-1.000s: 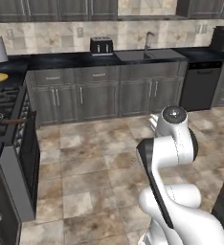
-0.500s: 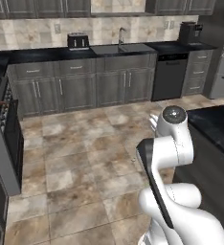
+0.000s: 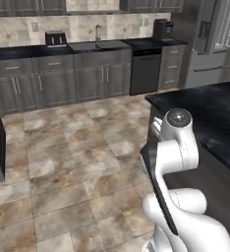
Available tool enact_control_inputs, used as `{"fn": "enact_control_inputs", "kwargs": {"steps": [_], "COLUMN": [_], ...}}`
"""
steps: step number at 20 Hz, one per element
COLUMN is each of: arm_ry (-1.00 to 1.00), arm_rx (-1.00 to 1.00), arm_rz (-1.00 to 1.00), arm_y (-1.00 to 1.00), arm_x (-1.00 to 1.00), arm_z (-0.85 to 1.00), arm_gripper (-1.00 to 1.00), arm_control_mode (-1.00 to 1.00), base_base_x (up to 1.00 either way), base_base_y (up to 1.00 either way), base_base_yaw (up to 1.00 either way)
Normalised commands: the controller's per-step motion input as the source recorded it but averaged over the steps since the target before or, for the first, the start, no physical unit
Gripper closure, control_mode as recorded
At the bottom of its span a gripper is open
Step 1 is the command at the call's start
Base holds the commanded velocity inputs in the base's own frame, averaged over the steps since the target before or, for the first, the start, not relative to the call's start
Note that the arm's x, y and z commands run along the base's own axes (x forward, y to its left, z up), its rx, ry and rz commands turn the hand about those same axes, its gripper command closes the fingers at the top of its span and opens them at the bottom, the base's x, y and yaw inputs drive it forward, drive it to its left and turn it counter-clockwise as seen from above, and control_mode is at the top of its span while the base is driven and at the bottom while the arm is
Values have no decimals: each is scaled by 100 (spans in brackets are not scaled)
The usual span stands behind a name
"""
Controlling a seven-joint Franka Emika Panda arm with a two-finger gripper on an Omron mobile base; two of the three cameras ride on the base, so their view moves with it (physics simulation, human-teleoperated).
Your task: Place the cold items (banana and garlic) from the fridge in one tupperware on the dining counter. Place the warm items (hot dog and kebab skewer) in the stove area in another tupperware.
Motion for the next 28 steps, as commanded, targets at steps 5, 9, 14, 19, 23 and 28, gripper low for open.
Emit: {"fn": "enact_control_inputs", "kwargs": {"steps": [5, 9, 14, 19, 23, 28], "arm_ry": [0, 0, 0, 0, 0, 0], "arm_rx": [0, 0, 0, 0, 0, 0], "arm_rz": [0, 0, 0, 0, 0, 0], "arm_y": [0, 0, 0, 0, 0, 0], "arm_x": [0, 0, 0, 0, 0, 0], "arm_z": [0, 0, 0, 0, 0, 0], "arm_gripper": [100, 100, 100, 100, 100, 100], "arm_control_mode": [100, 100, 100, 100, 100, 100], "base_base_x": [-100, -100, -92, -20, 0, 1], "base_base_y": [-61, -70, -81, -100, -100, -100], "base_base_yaw": [-22, -22, -22, -21, -19, -16]}}
